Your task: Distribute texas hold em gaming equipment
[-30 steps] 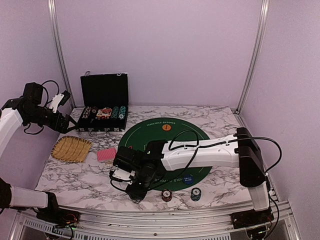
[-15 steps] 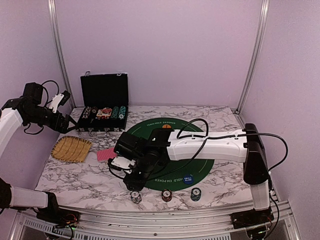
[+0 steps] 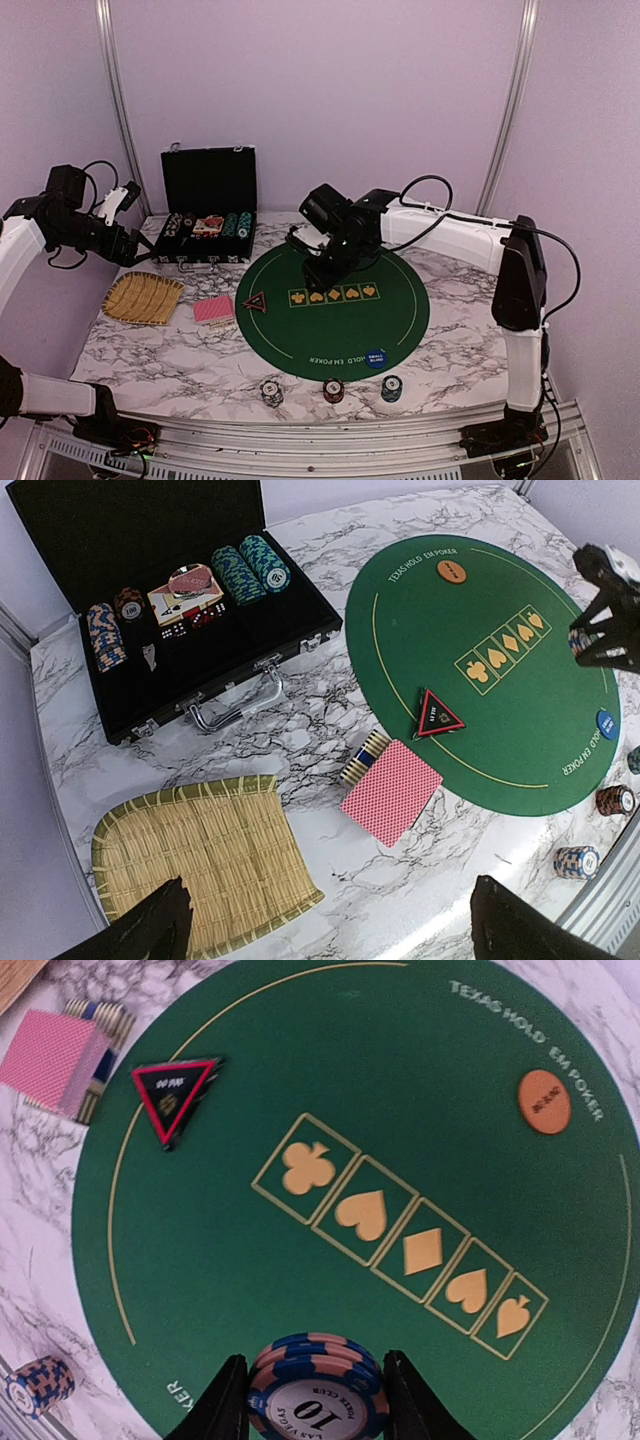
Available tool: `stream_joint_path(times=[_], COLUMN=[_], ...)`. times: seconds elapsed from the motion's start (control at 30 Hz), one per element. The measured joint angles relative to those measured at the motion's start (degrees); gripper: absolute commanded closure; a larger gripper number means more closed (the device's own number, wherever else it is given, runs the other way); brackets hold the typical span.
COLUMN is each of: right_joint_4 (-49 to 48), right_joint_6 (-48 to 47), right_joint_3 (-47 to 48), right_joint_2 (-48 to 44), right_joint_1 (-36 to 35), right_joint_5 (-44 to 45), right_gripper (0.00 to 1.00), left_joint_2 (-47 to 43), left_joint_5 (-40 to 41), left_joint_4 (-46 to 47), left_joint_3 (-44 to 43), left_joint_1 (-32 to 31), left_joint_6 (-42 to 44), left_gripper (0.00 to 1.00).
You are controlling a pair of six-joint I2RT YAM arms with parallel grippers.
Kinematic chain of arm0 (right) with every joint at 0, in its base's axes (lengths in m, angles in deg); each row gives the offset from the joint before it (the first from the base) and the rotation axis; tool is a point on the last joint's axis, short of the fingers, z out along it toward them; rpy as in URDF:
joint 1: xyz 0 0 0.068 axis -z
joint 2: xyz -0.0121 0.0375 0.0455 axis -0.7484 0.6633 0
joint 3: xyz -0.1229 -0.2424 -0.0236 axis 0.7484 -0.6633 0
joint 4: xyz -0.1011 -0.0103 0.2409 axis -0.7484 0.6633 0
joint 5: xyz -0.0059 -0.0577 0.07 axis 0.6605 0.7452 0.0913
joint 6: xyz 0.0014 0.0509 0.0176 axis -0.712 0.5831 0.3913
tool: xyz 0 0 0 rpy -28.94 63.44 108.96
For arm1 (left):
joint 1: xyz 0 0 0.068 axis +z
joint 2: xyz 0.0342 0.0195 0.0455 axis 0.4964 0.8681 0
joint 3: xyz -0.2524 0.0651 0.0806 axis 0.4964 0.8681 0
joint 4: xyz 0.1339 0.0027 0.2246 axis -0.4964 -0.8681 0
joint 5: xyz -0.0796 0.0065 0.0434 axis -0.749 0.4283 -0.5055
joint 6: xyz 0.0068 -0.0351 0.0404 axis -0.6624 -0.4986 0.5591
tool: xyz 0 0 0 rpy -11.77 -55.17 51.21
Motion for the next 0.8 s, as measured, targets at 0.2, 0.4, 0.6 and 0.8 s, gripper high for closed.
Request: stream_joint_path(times=[0.2, 0.4, 0.6, 0.8], right_joint_4=[-1.95, -4.24, -5.66, -6.43], right_joint_6=[-0.04, 0.00, 0.13, 0.20], right_joint_3=[6.58, 11.91, 14.49, 15.17], right_joint_2=[3.78, 11.02, 17.81, 21.07], right_joint_1=[8.35, 14.40, 18.01, 19.19], right_joint_5=[2.40, 3.58, 3.63, 3.65], right_gripper=[1.00, 1.00, 1.00, 1.00], left_joint_2=[0.00, 0.00, 0.00, 0.00], left_joint_5=[0.09, 0.17, 0.17, 0.57], left_joint_4=[0.00, -0.02, -0.02, -0.15], left_joint_3=[0.00, 0.00, 0.00, 0.00], left_joint_1=[0.00, 0.00, 0.00, 0.00], left_joint_6=[0.22, 0.83, 1.03, 1.05], left_gripper=[0.01, 0.01, 0.01, 0.01])
